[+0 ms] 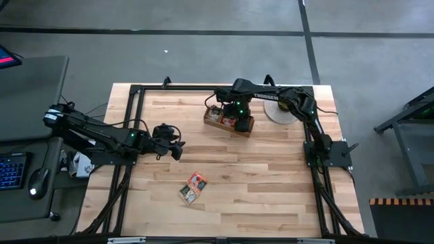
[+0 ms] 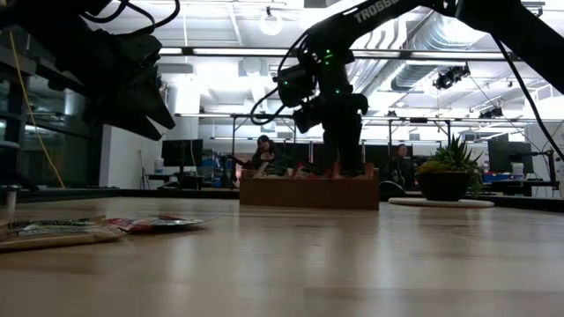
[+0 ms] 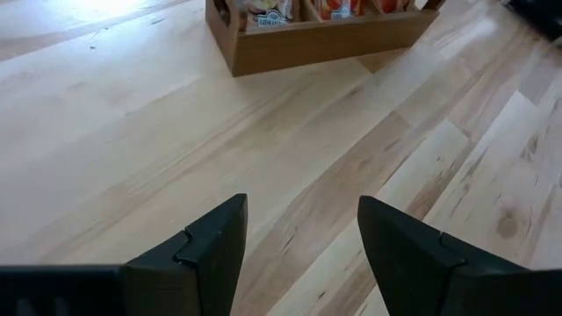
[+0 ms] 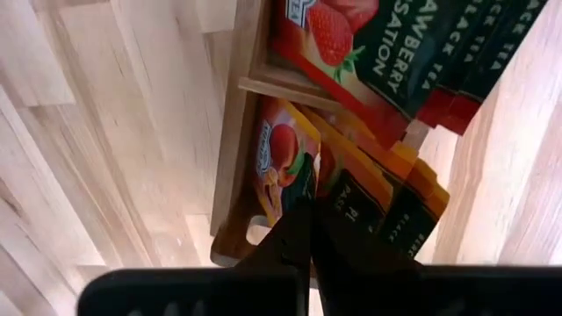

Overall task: Pick & Place Tea
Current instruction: Put the orange tea bag into the right section of the wooden organizer

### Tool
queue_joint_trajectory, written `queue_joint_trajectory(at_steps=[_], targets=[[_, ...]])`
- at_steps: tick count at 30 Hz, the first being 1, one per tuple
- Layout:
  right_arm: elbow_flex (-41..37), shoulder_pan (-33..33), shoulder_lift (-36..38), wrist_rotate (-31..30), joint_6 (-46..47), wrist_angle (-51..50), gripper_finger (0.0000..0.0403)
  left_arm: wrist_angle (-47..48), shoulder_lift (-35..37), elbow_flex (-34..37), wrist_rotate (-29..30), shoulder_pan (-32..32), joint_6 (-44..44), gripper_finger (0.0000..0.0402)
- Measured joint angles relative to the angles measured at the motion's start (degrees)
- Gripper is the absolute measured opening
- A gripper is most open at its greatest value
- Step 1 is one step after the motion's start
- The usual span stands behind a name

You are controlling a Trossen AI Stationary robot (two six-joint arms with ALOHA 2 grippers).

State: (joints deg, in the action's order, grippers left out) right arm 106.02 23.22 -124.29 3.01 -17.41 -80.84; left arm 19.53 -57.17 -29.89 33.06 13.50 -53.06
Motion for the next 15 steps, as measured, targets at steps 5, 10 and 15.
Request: queue_joint_trajectory(at_steps=[5, 10, 15], targets=[[0.04, 0.02, 0.00, -0.11, 0.00, 0.72, 0.0000, 0.00, 0.00, 0.00, -0.04, 0.00, 0.00, 0.0216], [0.04, 0.02, 0.00, -1.07, -0.02, 1.01, 0.0013, 0.06, 0.00, 0.00, -0.17, 0.00, 0.02, 0.0216], [0.07, 0.07, 0.28, -1.11, -0.02, 0.65, 0.0062, 0.09, 0.00, 0.00, -0.80, 0.00, 0.02, 0.0216]])
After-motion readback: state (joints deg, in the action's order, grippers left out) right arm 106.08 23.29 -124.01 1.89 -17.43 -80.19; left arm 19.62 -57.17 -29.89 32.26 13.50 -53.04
